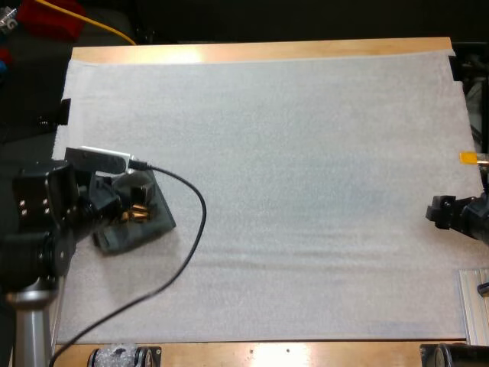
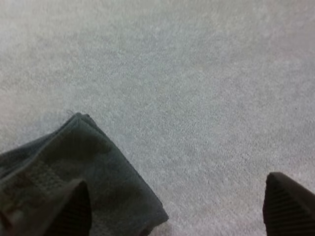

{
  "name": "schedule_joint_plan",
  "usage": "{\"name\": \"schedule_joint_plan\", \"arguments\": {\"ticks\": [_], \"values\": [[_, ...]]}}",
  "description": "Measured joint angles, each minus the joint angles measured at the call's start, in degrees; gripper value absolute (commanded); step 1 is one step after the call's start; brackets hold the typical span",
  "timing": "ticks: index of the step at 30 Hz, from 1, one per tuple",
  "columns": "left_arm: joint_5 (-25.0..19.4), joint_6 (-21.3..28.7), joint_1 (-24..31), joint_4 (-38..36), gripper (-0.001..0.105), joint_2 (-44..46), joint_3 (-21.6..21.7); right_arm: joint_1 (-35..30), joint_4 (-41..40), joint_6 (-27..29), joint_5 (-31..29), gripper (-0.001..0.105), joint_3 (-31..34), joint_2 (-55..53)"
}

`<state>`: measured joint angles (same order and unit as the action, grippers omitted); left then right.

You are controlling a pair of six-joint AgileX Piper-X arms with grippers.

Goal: Pick towel from pile, fold and stack

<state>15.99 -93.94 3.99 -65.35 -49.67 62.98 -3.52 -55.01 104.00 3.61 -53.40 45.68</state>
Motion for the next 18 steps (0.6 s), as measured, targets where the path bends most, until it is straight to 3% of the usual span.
{"name": "schedule_joint_plan", "arguments": {"ticks": [6,18], "values": [[0.13,2.53,0.00,-0.29,0.069,3.92,0.00,0.00,0.00,1.99,0.00,0.074,0.00,-4.58],[1.62,2.57,0.00,-0.61,0.069,14.18,0.00,0.00,-0.10,2.18,4.28,0.074,0.00,-17.48]]}}
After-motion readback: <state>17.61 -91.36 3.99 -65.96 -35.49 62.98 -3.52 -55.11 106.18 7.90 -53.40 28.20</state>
